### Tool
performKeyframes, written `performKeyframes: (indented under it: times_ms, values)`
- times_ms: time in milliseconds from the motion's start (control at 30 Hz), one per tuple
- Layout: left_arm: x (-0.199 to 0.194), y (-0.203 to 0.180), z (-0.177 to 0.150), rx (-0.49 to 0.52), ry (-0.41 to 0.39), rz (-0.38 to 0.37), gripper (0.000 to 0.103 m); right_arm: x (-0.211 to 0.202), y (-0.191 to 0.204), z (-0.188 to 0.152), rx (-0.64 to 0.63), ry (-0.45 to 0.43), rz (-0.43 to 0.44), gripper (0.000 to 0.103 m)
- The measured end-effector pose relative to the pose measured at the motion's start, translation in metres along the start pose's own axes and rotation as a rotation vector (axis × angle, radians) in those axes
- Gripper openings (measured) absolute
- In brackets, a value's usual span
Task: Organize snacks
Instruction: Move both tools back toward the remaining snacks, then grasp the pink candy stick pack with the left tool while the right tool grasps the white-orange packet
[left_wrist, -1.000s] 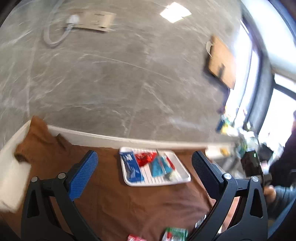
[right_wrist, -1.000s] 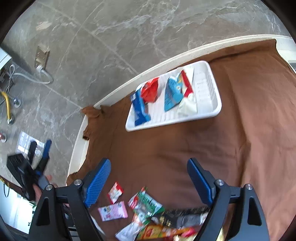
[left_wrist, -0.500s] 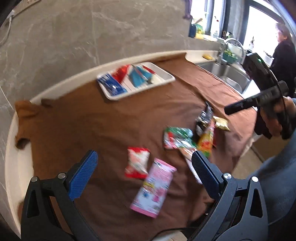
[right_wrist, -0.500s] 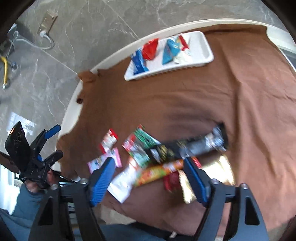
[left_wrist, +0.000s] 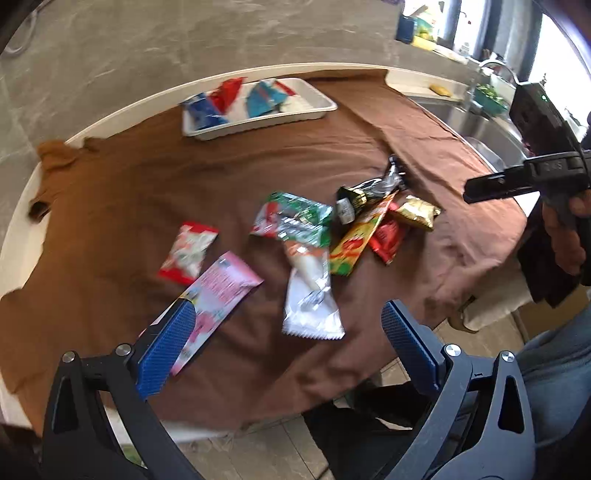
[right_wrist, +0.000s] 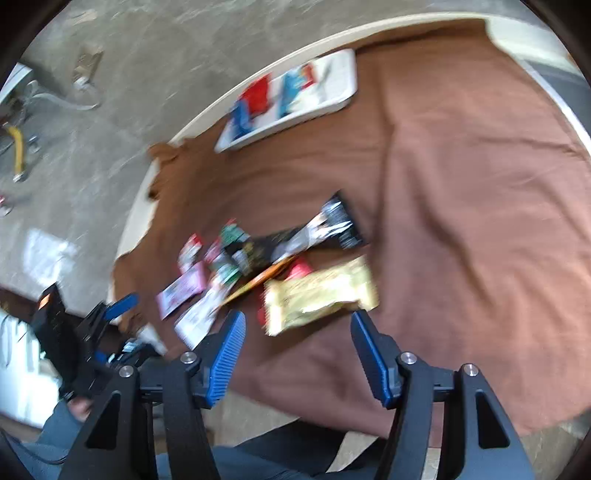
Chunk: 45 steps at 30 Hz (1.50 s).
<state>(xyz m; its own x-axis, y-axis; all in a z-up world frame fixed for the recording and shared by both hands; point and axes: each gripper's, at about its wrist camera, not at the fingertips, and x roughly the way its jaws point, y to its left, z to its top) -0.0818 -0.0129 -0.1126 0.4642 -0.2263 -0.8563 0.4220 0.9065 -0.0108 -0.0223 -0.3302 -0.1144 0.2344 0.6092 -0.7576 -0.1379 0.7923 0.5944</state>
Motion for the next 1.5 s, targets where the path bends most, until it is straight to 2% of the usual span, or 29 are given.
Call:
performKeyframes:
  times_ms: [133,167,233,367,467,533,633,767,900,1067,1100,1200,1367,1467,1500]
  values:
    - [-0.001,0.025,0.006,0.050,0.069,0.004,0.101,0.015,0.025,0.003,-0.028,0.071,0.120,0.063]
    - [0.004,0.029,0.008,0.087,0.101,0.026,0.101,0.019,0.034,0.003,-0.044,0.085,0.134,0.063]
    - [0.011,0.037,0.012,0.154,0.113,0.061,0.101,0.033,0.052,0.001,-0.050,0.110,0.171,0.063]
    - [0.019,0.057,0.018,0.227,0.100,-0.011,0.101,0.065,0.061,-0.002,0.067,0.147,0.222,0.063]
    - [0.034,0.079,0.015,0.257,0.126,-0.106,0.099,0.092,0.064,-0.007,0.165,0.163,0.188,0.064]
    - [0.045,0.095,0.012,0.270,0.161,-0.157,0.091,0.104,0.069,-0.011,0.238,0.147,0.178,0.063]
    - [0.054,0.115,0.007,0.287,0.169,-0.235,0.091,0.121,0.079,-0.016,0.298,0.111,0.131,0.063]
    - [0.067,0.127,0.007,0.350,0.191,-0.272,0.091,0.139,0.089,-0.025,0.385,0.083,0.036,0.062]
    - [0.075,0.131,0.013,0.342,0.193,-0.336,0.091,0.145,0.096,-0.023,0.422,0.050,-0.037,0.062]
    - [0.086,0.115,0.010,0.393,0.219,-0.334,0.089,0.152,0.093,-0.026,0.461,0.042,-0.077,0.062]
    - [0.088,0.113,0.010,0.393,0.224,-0.340,0.086,0.152,0.094,-0.025,0.464,0.036,-0.082,0.062]
    - [0.092,0.111,0.010,0.390,0.236,-0.338,0.086,0.151,0.095,-0.023,0.458,0.018,-0.110,0.062]
    - [0.096,0.114,0.012,0.350,0.233,-0.341,0.080,0.158,0.106,-0.016,0.418,-0.005,-0.153,0.061]
    - [0.096,0.117,0.016,0.333,0.237,-0.352,0.074,0.157,0.105,-0.017,0.420,-0.013,-0.170,0.054]
    - [0.096,0.117,0.017,0.335,0.240,-0.351,0.071,0.157,0.104,-0.018,0.425,-0.013,-0.180,0.047]
